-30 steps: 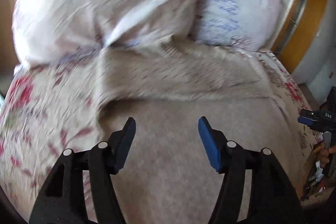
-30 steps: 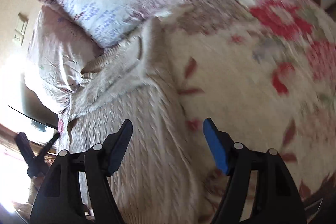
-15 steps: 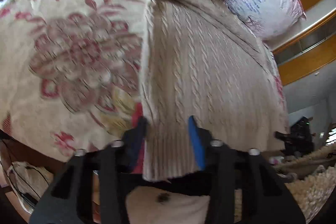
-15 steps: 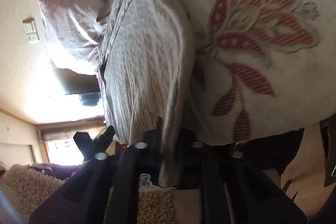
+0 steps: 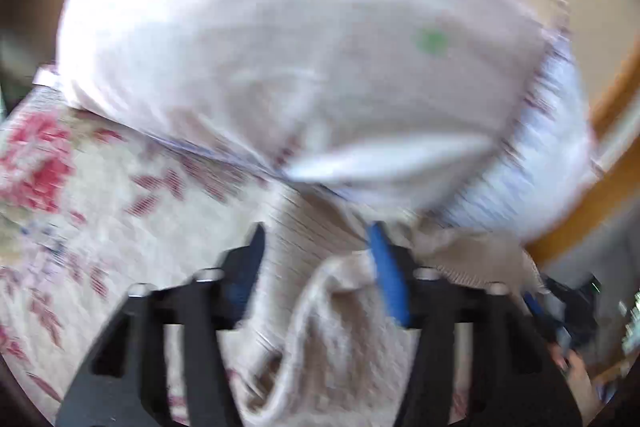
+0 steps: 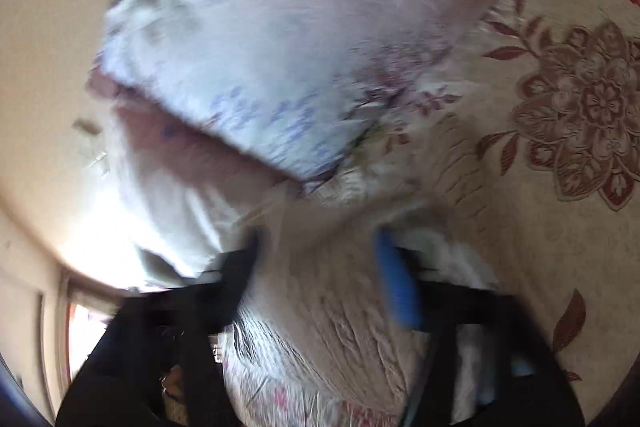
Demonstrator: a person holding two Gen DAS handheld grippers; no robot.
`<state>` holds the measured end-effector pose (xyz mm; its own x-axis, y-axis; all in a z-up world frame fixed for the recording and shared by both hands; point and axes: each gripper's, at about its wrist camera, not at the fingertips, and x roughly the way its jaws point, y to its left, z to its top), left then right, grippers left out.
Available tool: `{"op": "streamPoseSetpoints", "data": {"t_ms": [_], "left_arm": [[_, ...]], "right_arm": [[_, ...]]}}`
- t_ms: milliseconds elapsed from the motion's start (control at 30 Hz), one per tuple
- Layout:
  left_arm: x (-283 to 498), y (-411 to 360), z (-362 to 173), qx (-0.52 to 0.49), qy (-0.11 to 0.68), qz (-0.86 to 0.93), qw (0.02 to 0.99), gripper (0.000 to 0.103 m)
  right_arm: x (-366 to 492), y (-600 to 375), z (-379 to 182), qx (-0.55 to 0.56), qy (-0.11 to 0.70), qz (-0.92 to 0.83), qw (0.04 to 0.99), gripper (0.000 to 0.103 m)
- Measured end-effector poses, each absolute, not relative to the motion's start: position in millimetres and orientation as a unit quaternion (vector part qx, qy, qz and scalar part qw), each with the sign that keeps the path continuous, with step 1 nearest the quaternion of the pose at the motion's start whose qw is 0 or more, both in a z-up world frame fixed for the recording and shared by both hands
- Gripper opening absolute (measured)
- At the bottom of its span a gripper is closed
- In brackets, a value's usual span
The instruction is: Fold small clothes
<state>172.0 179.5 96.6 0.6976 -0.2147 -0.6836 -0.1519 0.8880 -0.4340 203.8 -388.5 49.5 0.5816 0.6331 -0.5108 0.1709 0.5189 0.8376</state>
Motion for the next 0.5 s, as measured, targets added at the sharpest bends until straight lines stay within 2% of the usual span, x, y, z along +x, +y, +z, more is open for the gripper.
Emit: {"op": "streamPoseSetpoints", "data": {"t_ms": [67, 100, 133, 333, 433, 500], "left_arm": [[173.1, 193.2, 89.3, -0.265, 0.396, -0.003, 0.879, 0.073], [169.3, 199.6, 82.2, -0.28, 0.402, -0.014, 0.872, 0.081], [165.3, 204.5, 72.8, -0.287, 0.414, -0.022, 0.864, 0.082], [167.1, 189.5, 22.7, -0.268, 0.485, -0.065, 0.83, 0.082], [177.5, 168.7, 13.5, -0.234, 0.485, -0.071, 0.839, 0.085], [186.7, 154.8, 12.8, -0.219, 0.487, -0.075, 0.842, 0.082]], "right_arm": [[197.4, -388.9, 46.2, 0.477, 0.427, 0.146, 0.754, 0.079], [189.8, -390.3, 46.5, 0.469, 0.428, 0.145, 0.759, 0.079], [183.1, -392.1, 46.0, 0.457, 0.433, 0.137, 0.765, 0.079], [157.7, -423.6, 25.4, 0.48, 0.442, 0.1, 0.751, 0.079], [156.5, -428.5, 26.0, 0.483, 0.442, 0.104, 0.749, 0.079], [156.6, -425.6, 24.2, 0.476, 0.446, 0.107, 0.751, 0.079]]}}
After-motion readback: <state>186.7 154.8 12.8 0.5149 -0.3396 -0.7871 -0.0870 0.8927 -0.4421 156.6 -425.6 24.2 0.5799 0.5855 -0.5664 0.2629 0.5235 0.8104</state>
